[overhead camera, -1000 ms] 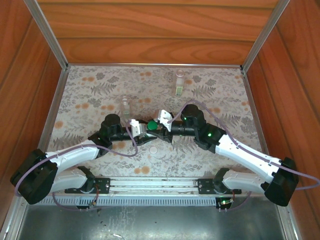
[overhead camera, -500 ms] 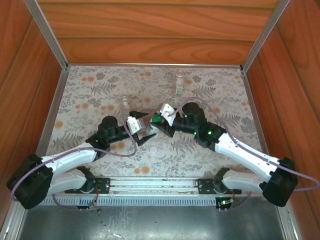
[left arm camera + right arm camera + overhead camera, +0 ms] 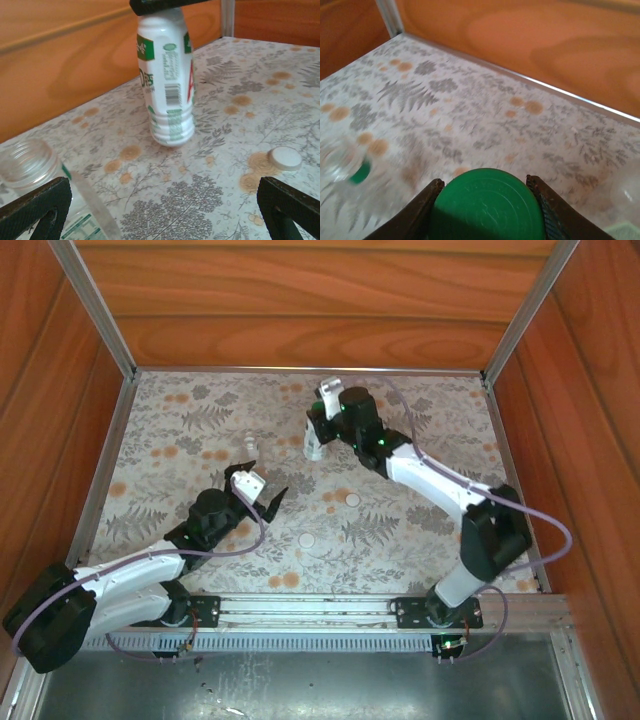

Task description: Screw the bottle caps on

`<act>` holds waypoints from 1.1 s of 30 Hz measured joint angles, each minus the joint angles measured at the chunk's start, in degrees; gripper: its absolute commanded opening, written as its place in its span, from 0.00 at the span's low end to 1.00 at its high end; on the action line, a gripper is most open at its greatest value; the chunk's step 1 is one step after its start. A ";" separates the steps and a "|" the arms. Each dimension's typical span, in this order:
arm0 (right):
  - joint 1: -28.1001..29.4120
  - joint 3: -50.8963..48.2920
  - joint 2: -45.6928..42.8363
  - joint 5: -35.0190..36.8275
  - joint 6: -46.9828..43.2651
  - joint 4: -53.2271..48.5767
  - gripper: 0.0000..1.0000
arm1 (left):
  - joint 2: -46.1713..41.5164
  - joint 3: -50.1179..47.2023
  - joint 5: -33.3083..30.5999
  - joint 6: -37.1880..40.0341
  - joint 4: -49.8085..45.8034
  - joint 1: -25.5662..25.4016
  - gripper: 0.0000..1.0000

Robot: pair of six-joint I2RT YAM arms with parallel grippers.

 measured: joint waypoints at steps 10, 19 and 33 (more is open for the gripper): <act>-5.07 19.12 20.65 -2.54 0.57 -2.86 0.23 | 0.20 -0.04 -1.64 -0.39 0.02 0.00 1.00; -6.23 25.14 25.59 -4.61 -1.07 -2.56 0.26 | 0.61 -0.04 -1.60 -0.31 0.02 0.00 1.00; -6.32 33.94 31.93 -7.15 -5.57 -5.90 0.66 | 1.75 -0.04 -1.44 -0.13 0.26 0.00 1.00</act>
